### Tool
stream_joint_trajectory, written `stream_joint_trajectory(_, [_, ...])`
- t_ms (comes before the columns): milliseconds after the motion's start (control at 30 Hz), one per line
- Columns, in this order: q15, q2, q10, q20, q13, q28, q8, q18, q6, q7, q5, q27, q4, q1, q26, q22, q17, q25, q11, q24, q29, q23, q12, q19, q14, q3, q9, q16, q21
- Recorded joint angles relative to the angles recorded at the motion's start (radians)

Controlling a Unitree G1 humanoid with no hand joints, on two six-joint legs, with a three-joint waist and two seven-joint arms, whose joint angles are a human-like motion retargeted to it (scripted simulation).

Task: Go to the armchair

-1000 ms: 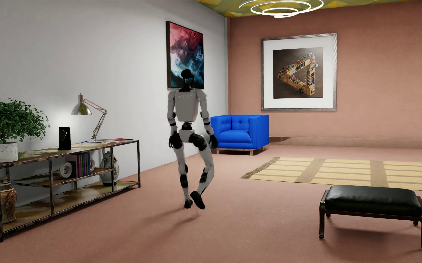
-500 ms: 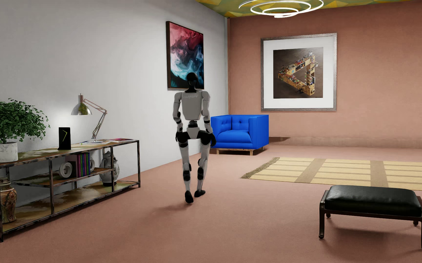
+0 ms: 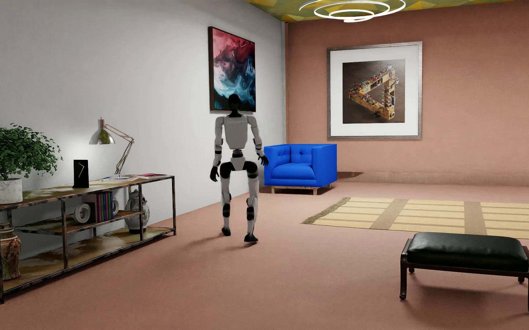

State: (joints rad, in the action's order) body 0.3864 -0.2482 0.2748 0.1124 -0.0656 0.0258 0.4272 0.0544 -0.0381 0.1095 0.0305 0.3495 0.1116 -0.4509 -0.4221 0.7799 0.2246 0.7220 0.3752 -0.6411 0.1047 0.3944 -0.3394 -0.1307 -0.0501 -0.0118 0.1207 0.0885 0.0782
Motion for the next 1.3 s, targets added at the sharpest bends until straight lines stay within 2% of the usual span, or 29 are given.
stream_joint_trajectory(33, [-0.048, -0.014, 0.035, 0.005, -0.026, -0.011, -0.021, -0.088, 0.013, 0.019, 0.054, 0.009, -0.04, 0.029, -0.012, 0.019, -0.003, -0.002, 0.05, -0.026, 0.014, -0.009, 0.015, -0.011, 0.005, -0.005, 0.001, -0.022, -0.012])
stream_joint_trajectory(67, [-0.122, -0.001, 0.069, -0.003, -0.057, -0.003, -0.042, -0.105, 0.029, 0.047, 0.121, 0.029, -0.074, 0.065, -0.024, 0.035, -0.018, -0.009, 0.151, -0.05, 0.029, -0.004, 0.033, -0.005, 0.066, -0.01, 0.002, -0.044, -0.024])
stream_joint_trajectory(100, [-0.249, 0.049, 0.083, -0.014, -0.083, 0.02, -0.082, -0.11, 0.049, 0.083, 0.197, 0.051, -0.105, 0.112, -0.034, 0.041, -0.028, 0.001, 0.3, -0.075, 0.031, 0.02, 0.047, 0.034, 0.122, -0.013, 0.004, -0.064, -0.008])
stream_joint_trajectory(133, [-0.383, 0.129, 0.07, -0.04, -0.079, 0.048, -0.124, -0.12, 0.069, 0.121, 0.275, 0.07, -0.129, 0.168, -0.039, 0.03, -0.027, 0.016, 0.469, -0.082, -0.006, 0.071, 0.066, 0.069, 0.163, -0.013, 0.006, -0.083, 0.048])
stream_joint_trajectory(167, [-0.485, 0.227, 0.031, -0.055, -0.073, 0.074, -0.172, -0.128, 0.089, 0.154, 0.352, 0.065, -0.157, 0.236, -0.026, 0.008, -0.016, 0.041, 0.632, -0.085, -0.081, 0.119, 0.081, 0.142, 0.189, -0.005, 0.009, -0.092, 0.125])
stream_joint_trajectory(200, [-0.403, 0.321, 0.035, -0.045, -0.074, 0.087, -0.221, -0.132, 0.109, 0.178, 0.388, 0.047, -0.186, 0.273, 0.001, -0.009, 0.0, 0.068, 0.752, -0.092, -0.16, 0.149, 0.106, 0.178, 0.226, 0.009, 0.015, -0.09, 0.184])
stream_joint_trajectory(233, [-0.322, 0.411, 0.052, -0.023, -0.096, 0.085, -0.276, -0.134, 0.123, 0.184, 0.372, 0.038, -0.209, 0.303, 0.018, -0.018, -0.006, 0.073, 0.832, -0.102, -0.189, 0.157, 0.143, 0.194, 0.265, 0.026, 0.02, -0.074, 0.193])
stream_joint_trajectory(300, [-0.238, 0.556, 0.089, -0.006, -0.188, 0.076, -0.331, -0.128, 0.135, 0.171, 0.284, 0.048, -0.234, 0.355, 0.043, -0.042, -0.059, 0.049, 0.837, -0.115, -0.126, 0.144, 0.228, 0.172, 0.339, 0.059, 0.026, -0.029, 0.155])
stream_joint_trajectory(367, [-0.165, 0.651, 0.115, -0.046, -0.266, 0.125, -0.307, -0.13, 0.131, 0.154, 0.207, 0.05, -0.243, 0.405, 0.084, -0.125, -0.09, 0.047, 0.662, -0.071, -0.079, 0.152, 0.289, 0.151, 0.401, 0.086, 0.024, -0.006, 0.15])
stream_joint_trajectory(433, [-0.172, 0.697, 0.098, -0.062, -0.3, 0.206, -0.255, -0.128, 0.121, 0.135, 0.127, 0.057, -0.252, 0.467, 0.141, -0.219, -0.103, 0.055, 0.366, -0.018, -0.101, 0.209, 0.322, 0.151, 0.444, 0.108, 0.016, 0.026, 0.166])
stream_joint_trajectory(500, [-0.267, 0.707, 0.053, -0.042, -0.325, 0.246, -0.19, -0.12, 0.109, 0.113, 0.048, 0.06, -0.26, 0.536, 0.168, -0.278, -0.112, 0.075, 0.029, 0.013, -0.145, 0.256, 0.353, 0.101, 0.468, 0.118, 0.005, 0.058, 0.184])
stream_joint_trajectory(567, [-0.276, 0.698, 0.033, -0.027, -0.342, 0.245, -0.048, -0.118, 0.098, 0.095, 0.018, 0.061, -0.272, 0.602, 0.165, -0.3, -0.103, 0.103, -0.167, 0.045, -0.175, 0.286, 0.367, -0.022, 0.491, 0.115, -0.006, 0.063, 0.201])
stream_joint_trajectory(600, [-0.31, 0.698, 0.041, -0.022, -0.347, 0.248, -0.004, -0.117, 0.092, 0.085, 0.024, 0.062, -0.274, 0.635, 0.159, -0.298, -0.101, 0.106, -0.132, 0.056, -0.181, 0.289, 0.363, 0.017, 0.499, 0.114, -0.008, 0.058, 0.198])
stream_joint_trajectory(633, [-0.334, 0.679, 0.057, -0.006, -0.351, 0.247, 0.014, -0.113, 0.084, 0.067, 0.023, 0.062, -0.265, 0.664, 0.148, -0.283, -0.103, 0.105, -0.103, 0.055, -0.179, 0.288, 0.352, 0.142, 0.494, 0.118, -0.01, 0.052, 0.184])
stream_joint_trajectory(667, [-0.352, 0.634, 0.085, 0.013, -0.354, 0.24, 0.044, -0.1, 0.073, 0.041, 0.007, 0.066, -0.242, 0.689, 0.133, -0.256, -0.114, 0.1, -0.121, 0.053, -0.171, 0.284, 0.335, 0.296, 0.465, 0.124, -0.015, 0.044, 0.159])
stream_joint_trajectory(700, [-0.343, 0.59, 0.161, 0.033, -0.35, 0.236, 0.065, -0.086, 0.057, 0.02, -0.01, 0.075, -0.208, 0.687, 0.117, -0.22, -0.128, 0.091, -0.118, 0.053, -0.151, 0.28, 0.313, 0.347, 0.41, 0.129, -0.017, 0.036, 0.121])
stream_joint_trajectory(733, [-0.303, 0.555, 0.302, 0.06, -0.33, 0.22, 0.081, -0.03, 0.038, -0.001, -0.029, 0.086, -0.165, 0.648, 0.096, -0.173, -0.144, 0.079, -0.097, 0.047, -0.127, 0.288, 0.281, 0.343, 0.318, 0.133, -0.015, 0.035, 0.08])
stream_joint_trajectory(800, [-0.221, 0.48, 0.696, 0.187, -0.267, 0.115, 0.126, 0.186, 0.013, -0.085, -0.056, 0.114, -0.093, 0.479, 0.05, -0.062, -0.167, 0.088, -0.062, -0.003, -0.102, 0.305, 0.232, 0.337, 0.101, 0.143, -0.006, 0.057, 0.01])
stream_joint_trajectory(833, [-0.192, 0.429, 0.877, 0.274, -0.225, 0.023, 0.148, 0.194, 0.006, -0.079, -0.07, 0.119, -0.049, 0.378, 0.055, -0.02, -0.178, 0.089, -0.074, -0.043, -0.093, 0.288, 0.215, 0.329, 0.01, 0.15, -0.001, 0.082, -0.026])
stream_joint_trajectory(867, [-0.164, 0.389, 1.003, 0.331, -0.184, -0.063, 0.151, 0.203, -0.001, -0.102, -0.085, 0.106, -0.003, 0.287, 0.07, 0.004, -0.181, 0.082, -0.074, -0.066, -0.069, 0.264, 0.2, 0.319, 0.041, 0.145, 0.003, 0.103, -0.054])
stream_joint_trajectory(900, [-0.137, 0.354, 1.08, 0.324, -0.153, -0.083, 0.141, 0.123, -0.008, -0.108, -0.097, 0.071, 0.035, 0.201, 0.058, 0.017, -0.176, 0.071, -0.071, -0.057, -0.036, 0.24, 0.179, 0.307, 0.104, 0.132, 0.007, 0.107, -0.074])
stream_joint_trajectory(933, [-0.113, 0.321, 1.109, 0.271, -0.114, -0.036, 0.121, 0.015, -0.013, -0.111, -0.108, 0.041, 0.055, 0.121, 0.03, 0.018, -0.171, 0.073, -0.068, -0.035, -0.01, 0.215, 0.149, 0.295, 0.126, 0.113, 0.009, 0.095, -0.081])
stream_joint_trajectory(967, [-0.091, 0.293, 1.087, 0.18, -0.08, 0.059, 0.096, -0.045, -0.015, -0.109, -0.116, 0.013, 0.062, 0.054, 0.011, 0.011, -0.164, 0.074, -0.061, 0.002, 0.004, 0.179, 0.113, 0.282, 0.146, 0.09, 0.012, 0.07, -0.075])
stream_joint_trajectory(1033, [-0.046, 0.244, 0.93, 0.041, -0.033, 0.221, 0.04, -0.065, -0.014, -0.113, -0.12, -0.037, 0.028, -0.046, -0.008, 0.014, -0.126, 0.057, -0.03, 0.053, 0.007, 0.085, 0.06, 0.254, 0.215, 0.052, 0.014, 0.009, -0.015])
stream_joint_trajectory(1067, [-0.022, 0.222, 0.801, 0.029, -0.019, 0.237, 0.014, -0.07, -0.012, -0.118, -0.123, -0.064, 0.003, -0.078, -0.008, 0.025, -0.107, 0.038, -0.013, 0.048, 0.01, 0.036, 0.045, 0.241, 0.218, 0.04, 0.013, -0.006, 0.017])
stream_joint_trajectory(1133, [0.022, 0.174, 0.426, 0.077, 0.005, 0.14, -0.032, -0.025, -0.007, -0.106, -0.137, -0.089, -0.024, -0.083, 0.02, 0.04, -0.08, -0.001, 0.006, 0.002, 0.01, -0.032, 0.025, 0.215, 0.17, 0.027, 0.01, -0.002, 0.073])
stream_joint_trajectory(1200, [0.044, 0.113, 0.015, 0.073, 0.022, 0.037, -0.088, 0.105, -0.001, -0.097, -0.147, -0.082, -0.047, -0.021, 0.048, 0.011, -0.072, -0.02, -0.014, -0.003, 0.009, -0.056, 0.009, 0.187, 0.095, 0.026, 0.002, -0.002, 0.127])
stream_joint_trajectory(1233, [0.049, 0.088, -0.031, 0.053, 0.024, 0.027, -0.115, 0.159, 0.004, -0.103, -0.138, -0.072, -0.059, -0.005, 0.045, -0.009, -0.071, -0.023, -0.012, 0.002, 0.01, -0.053, 0.008, 0.173, 0.091, 0.025, 0.0, -0.011, 0.148])
stream_joint_trajectory(1300, [0.028, 0.058, 0.013, 0.042, -0.002, 0.064, -0.173, -0.04, 0.021, -0.086, -0.085, -0.031, -0.098, 0.034, 0.04, -0.018, -0.068, -0.025, 0.05, -0.028, 0.006, -0.014, 0.031, 0.145, 0.012, 0.023, -0.003, -0.03, 0.165])
